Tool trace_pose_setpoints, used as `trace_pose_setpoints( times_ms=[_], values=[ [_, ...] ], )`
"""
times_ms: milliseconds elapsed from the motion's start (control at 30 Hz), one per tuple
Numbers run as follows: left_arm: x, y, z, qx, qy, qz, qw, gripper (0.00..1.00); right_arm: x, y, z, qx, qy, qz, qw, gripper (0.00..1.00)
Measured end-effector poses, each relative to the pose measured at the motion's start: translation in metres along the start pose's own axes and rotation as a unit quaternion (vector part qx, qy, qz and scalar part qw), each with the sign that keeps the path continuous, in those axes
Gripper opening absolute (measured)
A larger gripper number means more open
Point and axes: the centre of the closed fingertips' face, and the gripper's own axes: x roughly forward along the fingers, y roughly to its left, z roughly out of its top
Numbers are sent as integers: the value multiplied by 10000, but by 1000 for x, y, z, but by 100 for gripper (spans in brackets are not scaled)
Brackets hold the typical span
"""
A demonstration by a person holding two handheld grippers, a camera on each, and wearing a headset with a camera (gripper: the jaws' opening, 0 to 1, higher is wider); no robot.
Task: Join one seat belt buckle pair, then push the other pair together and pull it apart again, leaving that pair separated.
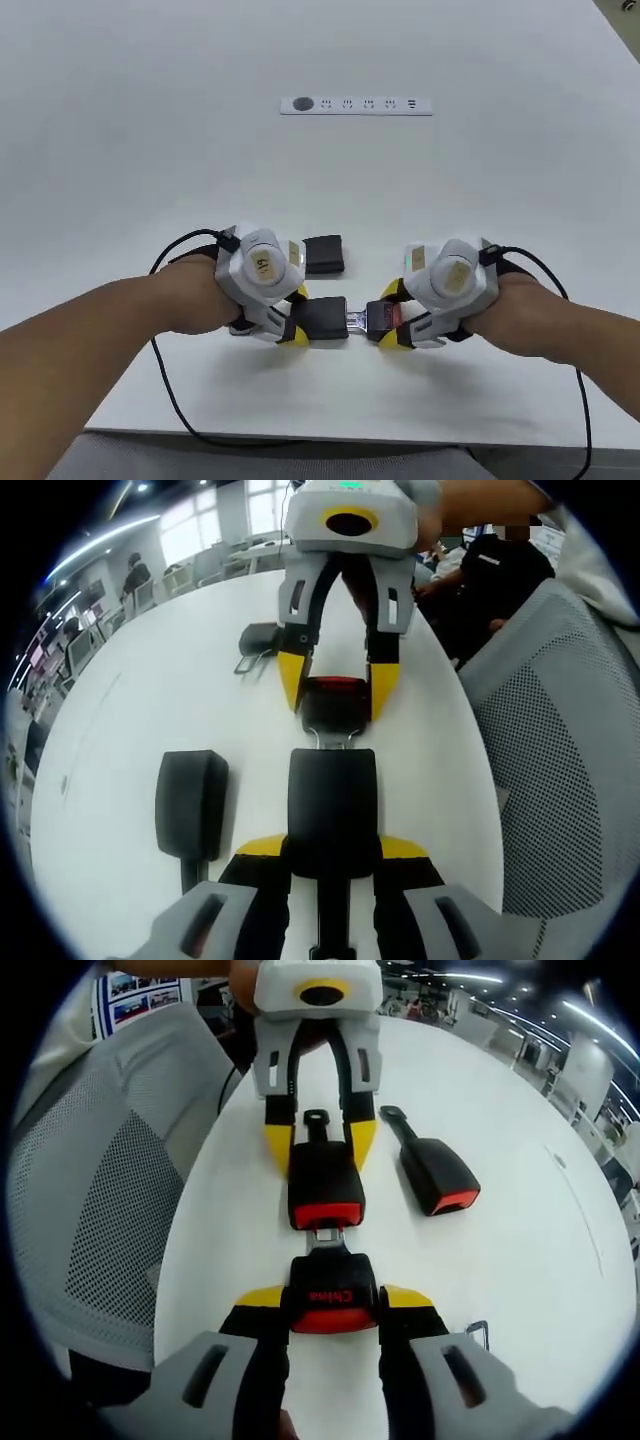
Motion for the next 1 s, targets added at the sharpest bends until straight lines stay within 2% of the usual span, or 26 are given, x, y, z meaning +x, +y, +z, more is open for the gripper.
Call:
trace_pose_setpoints(
  times_ms=[667, 1000],
  values=[
    [0, -2, 1, 91, 42, -56, 9999, 31, 4, 3, 6, -112, 120, -52, 9999, 32],
    [0, -2, 1, 101, 61, -55, 9999, 31, 10, 4, 13, -91, 48, -40, 9999, 32]
  ],
)
